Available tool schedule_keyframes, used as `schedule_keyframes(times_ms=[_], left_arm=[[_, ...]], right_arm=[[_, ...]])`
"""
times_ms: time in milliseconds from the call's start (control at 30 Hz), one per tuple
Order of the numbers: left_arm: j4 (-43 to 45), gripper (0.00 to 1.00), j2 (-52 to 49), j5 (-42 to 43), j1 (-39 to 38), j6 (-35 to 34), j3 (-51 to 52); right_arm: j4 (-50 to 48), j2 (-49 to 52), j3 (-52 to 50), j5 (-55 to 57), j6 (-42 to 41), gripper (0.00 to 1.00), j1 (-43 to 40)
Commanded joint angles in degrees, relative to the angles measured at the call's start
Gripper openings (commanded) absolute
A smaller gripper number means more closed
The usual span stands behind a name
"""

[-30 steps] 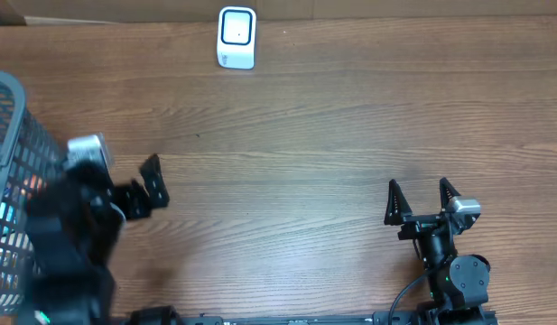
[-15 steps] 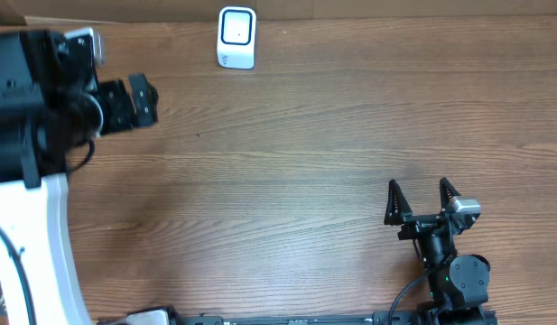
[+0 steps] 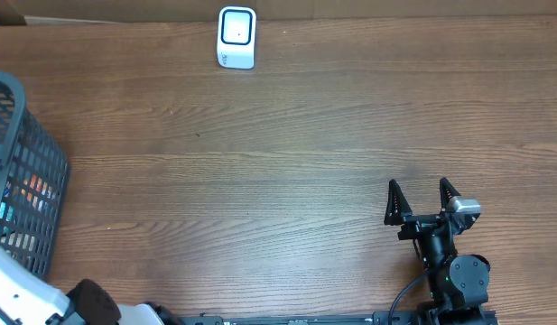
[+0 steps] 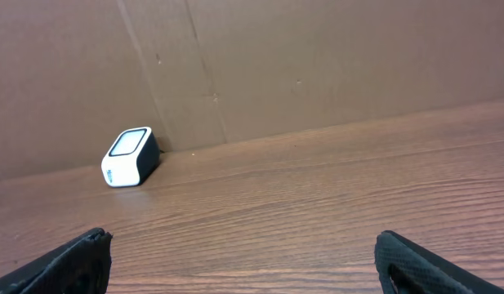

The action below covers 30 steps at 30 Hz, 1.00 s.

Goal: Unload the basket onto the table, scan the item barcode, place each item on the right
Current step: 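Reach the left gripper into the grey basket and grasp the green-capped jar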

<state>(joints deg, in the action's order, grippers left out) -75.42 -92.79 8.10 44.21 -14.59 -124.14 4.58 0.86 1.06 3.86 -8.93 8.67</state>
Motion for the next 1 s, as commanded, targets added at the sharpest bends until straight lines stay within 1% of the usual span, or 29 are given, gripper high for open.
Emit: schedule_keyframes(times_ms=[0, 100, 167, 367, 700, 900, 967], left_arm=[[-1.3, 1.0, -3.9, -1.5, 5.0, -4.9, -0.4], [-3.5, 1.0, -7.3, -4.5, 8.2, -8.2, 0.9], [-3.5, 0.99, -8.8, -6.1, 9.2, -8.7, 2.8], [3.7, 1.0, -10.5, -9.0, 9.2, -8.4, 13.6], [23.7, 1.0, -11.0, -9.9, 9.0, -1.5, 30.8], [32.9, 1.0, -11.0, -10.1, 7.2, 5.4, 36.6], [35.2, 1.0, -11.0, -10.1, 7.1, 6.1, 37.7]], right_arm=[[-0.2, -0.2, -0.6, 0.4, 0.2, 1.0, 0.3], [-0.2, -0.2, -0.6, 0.4, 0.2, 1.0, 0.3], [-0.2, -0.2, -0.6, 0.4, 0.2, 1.0, 0.3], [-0.2, -0.2, -0.6, 0.4, 0.2, 1.0, 0.3], [-0.2, -0.2, -0.6, 0.4, 0.2, 1.0, 0.3], [-0.2, -0.2, -0.6, 0.4, 0.2, 1.0, 0.3], [-0.2, -0.2, -0.6, 0.4, 0.2, 1.0, 0.3]])
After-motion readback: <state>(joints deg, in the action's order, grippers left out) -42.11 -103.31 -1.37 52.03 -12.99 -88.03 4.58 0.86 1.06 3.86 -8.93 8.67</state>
